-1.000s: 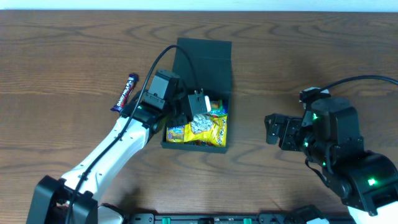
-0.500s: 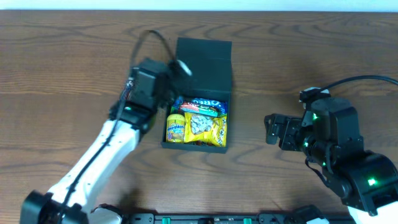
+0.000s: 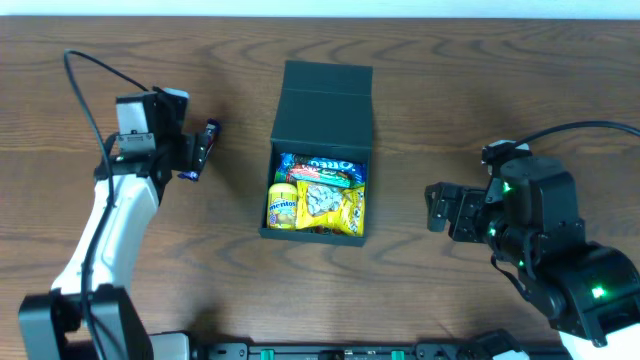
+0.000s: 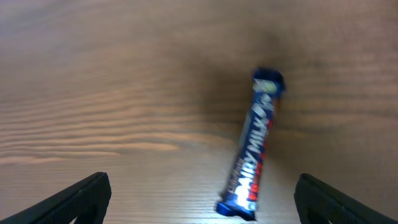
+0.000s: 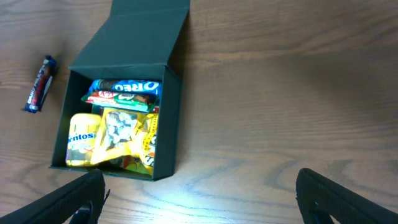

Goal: Pack container
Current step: 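Grasp the blue Dairy Milk bar with the left gripper, then lower the Dairy Milk bar into the box and release it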

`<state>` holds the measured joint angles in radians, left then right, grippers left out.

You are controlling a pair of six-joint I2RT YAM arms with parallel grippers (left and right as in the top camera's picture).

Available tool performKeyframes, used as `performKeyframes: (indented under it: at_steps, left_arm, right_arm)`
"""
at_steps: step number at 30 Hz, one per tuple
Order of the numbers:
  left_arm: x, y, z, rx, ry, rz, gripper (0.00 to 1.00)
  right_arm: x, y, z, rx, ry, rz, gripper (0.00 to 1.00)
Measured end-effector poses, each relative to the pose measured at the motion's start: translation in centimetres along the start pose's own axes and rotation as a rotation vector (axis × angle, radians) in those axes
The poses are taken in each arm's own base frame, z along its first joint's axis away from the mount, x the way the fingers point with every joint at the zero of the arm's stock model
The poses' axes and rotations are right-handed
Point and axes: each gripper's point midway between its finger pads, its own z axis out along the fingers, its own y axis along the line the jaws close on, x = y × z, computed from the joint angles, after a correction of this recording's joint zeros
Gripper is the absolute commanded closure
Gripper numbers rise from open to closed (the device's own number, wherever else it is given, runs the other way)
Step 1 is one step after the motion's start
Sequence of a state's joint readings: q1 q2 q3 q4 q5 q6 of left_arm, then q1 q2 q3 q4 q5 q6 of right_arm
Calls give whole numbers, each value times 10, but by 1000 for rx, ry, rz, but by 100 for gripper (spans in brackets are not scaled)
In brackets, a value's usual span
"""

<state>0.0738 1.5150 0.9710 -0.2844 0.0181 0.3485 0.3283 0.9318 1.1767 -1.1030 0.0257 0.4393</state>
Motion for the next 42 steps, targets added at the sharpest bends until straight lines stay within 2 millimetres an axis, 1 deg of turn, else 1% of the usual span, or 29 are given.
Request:
performKeyframes:
  at_steps: [3,6,10,12,13,16,19,21,24,27,30,34,36,37,42]
  left_arm:
    - [10,-5,13,16,44,19,5]
    - [19,-6,22,19,77,25,4]
    - [38,-14,40,48,149,36,0]
    - [48,-18,48,68,186,41,0]
    - [52,-20,50,75,201,44,7]
    - [61,-23,56,90,234,61,8]
    - [68,-25,61,98,255,76,13]
    - [71,-26,63,102,266,83,24]
    - [73,-27,65,106,273,86,37]
    - [77,-28,68,110,287,88,42]
    - [77,-30,71,119,287,88,52]
    - [77,-32,72,126,284,90,73]
    - [77,-31,72,125,285,85,91]
    - [77,-31,72,125,285,85,94]
    - [68,-30,71,112,266,78,94]
  right_arm:
    - [0,0,0,1,1,0,3]
    - [1,-1,0,2,4,0,3]
    - [1,-1,0,2,4,0,3]
    - [1,-1,0,3,5,0,3]
    - [1,-1,0,3,5,0,3]
    - [1,-1,0,3,5,0,3]
    - [1,-1,0,3,5,0,3]
    - [1,-1,0,3,5,0,3]
    - [1,-1,0,3,5,0,2]
    - [1,-1,0,3,5,0,2]
    - [1,-1,0,3,5,0,2]
    - [1,-1,0,3,6,0,3]
    - [1,-1,0,3,6,0,3]
    - [1,-1,0,3,6,0,3]
    - [1,-1,0,4,6,0,3]
